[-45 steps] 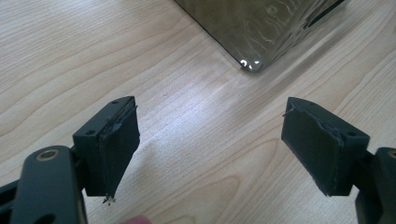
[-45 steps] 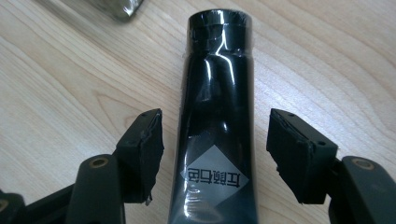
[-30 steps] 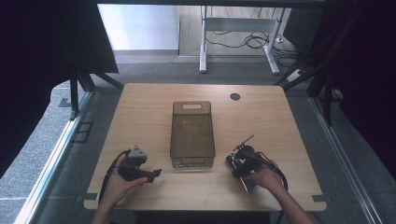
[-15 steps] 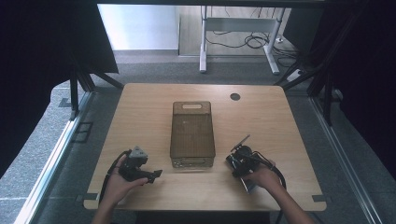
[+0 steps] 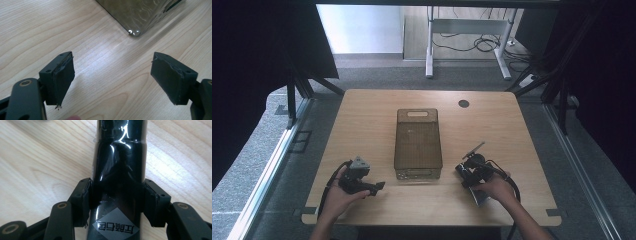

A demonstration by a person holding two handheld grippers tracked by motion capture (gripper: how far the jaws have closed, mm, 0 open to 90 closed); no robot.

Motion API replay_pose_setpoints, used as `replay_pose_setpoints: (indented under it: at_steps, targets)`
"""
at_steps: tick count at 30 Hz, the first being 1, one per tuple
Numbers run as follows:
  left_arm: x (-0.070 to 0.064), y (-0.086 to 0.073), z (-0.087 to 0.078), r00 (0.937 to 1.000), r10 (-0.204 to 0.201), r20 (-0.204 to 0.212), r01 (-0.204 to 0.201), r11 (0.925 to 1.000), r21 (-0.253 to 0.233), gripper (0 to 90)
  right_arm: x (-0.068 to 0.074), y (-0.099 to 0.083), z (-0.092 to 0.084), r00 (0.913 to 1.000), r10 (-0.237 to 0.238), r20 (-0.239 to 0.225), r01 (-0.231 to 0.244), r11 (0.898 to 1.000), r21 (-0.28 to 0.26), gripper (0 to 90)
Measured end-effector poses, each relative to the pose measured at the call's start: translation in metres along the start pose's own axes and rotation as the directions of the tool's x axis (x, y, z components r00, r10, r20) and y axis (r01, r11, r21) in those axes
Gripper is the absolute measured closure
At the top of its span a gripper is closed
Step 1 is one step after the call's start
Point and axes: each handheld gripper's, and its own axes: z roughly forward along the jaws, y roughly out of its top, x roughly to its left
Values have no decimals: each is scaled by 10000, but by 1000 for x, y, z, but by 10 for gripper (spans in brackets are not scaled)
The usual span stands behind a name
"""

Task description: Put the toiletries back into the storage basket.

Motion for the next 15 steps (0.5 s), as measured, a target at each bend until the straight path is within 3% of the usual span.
replay_pose_setpoints:
  at_steps: [11, 15]
  targets:
    - [0, 0, 0, 10000, -42, -36, 42, 10000, -46, 196, -2, 4, -25, 9988, 86, -488, -104, 9993, -372, 454]
    - [1, 0, 0, 10000, -12, -53, 12, 10000, -51, 196, -3, 8, -37, 9974, 287, -658, -337, 9965, -763, 454]
